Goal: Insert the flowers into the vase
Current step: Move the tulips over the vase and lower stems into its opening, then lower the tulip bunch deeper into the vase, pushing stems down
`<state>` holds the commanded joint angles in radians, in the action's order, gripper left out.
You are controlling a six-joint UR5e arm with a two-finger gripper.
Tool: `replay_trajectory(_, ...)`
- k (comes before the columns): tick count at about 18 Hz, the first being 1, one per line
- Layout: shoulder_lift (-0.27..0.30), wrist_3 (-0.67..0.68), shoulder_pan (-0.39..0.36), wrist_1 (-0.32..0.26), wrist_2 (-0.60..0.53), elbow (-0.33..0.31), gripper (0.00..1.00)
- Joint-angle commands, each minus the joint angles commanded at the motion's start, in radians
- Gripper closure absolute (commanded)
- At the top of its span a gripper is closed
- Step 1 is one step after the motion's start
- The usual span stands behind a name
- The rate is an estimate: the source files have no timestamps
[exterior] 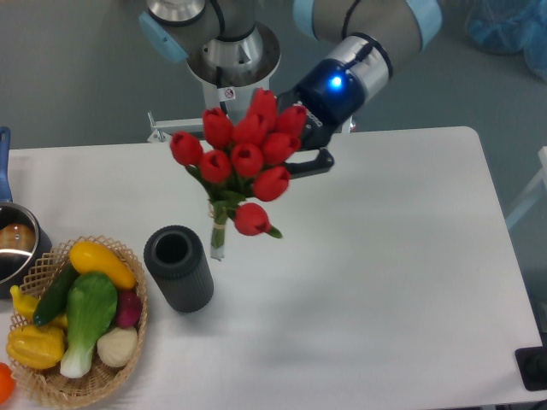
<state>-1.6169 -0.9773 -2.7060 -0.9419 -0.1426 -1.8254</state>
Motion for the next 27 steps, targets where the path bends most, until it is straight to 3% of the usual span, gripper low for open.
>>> replay_trajectory(6, 0.032, 0.011, 0.002, 0.002, -0.009, -0.023, 0.97)
replay_trajectory(15, -0.001, -0.032, 0.072, 0.011, -0.012, -0.023, 0.97)
replay_trajectory(27, -0.012, -0.083, 0.077, 0.012, -0.041, -0.060, 0.97)
